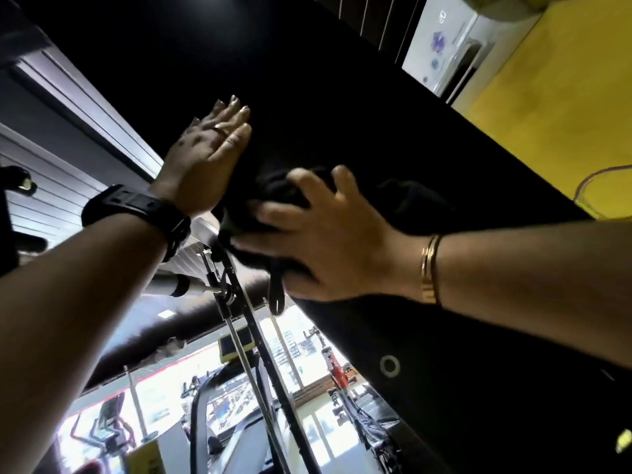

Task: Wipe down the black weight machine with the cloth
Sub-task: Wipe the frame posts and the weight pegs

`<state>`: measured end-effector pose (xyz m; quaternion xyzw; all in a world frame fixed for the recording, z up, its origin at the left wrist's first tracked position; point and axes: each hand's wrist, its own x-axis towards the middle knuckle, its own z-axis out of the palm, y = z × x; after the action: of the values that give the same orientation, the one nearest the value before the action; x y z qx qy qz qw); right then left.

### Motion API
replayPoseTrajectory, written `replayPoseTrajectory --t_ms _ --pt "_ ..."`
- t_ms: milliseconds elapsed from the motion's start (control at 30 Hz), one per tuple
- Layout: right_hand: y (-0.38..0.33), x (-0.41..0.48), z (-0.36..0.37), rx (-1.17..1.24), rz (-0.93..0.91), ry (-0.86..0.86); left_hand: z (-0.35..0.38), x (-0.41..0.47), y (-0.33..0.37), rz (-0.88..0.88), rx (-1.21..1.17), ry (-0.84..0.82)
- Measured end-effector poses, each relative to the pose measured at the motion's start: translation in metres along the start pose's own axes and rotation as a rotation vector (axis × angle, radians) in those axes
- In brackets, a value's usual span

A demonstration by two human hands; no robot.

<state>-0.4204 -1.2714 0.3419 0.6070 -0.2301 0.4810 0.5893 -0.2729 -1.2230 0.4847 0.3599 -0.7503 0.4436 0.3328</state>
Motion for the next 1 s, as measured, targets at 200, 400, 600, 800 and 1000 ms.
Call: replayPoseTrajectory --t_ms 200,400,600,800,1000 --pt "0.055 -0.034 -0.005 -0.030 -0.140 -0.041 0.017 -0.013 0.026 0.013 0.398 -0.018" --pt "0.119 -0.065 -0.005 -0.053 0.302 -0.050 0.035 -0.020 0.028 0.223 0.527 0.041" --pt "0.039 -0.051 -0.009 -0.004 0.822 -0.069 0.038 -0.017 0.025 0.302 0.526 0.051" --pt "-0.025 -0.083 -0.014 -0.026 0.253 0.005 0.036 -0.018 0.025 0.335 0.503 0.058" --pt "0.056 -0.091 -0.014 -0.036 -0.283 -0.094 0.035 -0.018 0.022 0.435 0.492 0.046"
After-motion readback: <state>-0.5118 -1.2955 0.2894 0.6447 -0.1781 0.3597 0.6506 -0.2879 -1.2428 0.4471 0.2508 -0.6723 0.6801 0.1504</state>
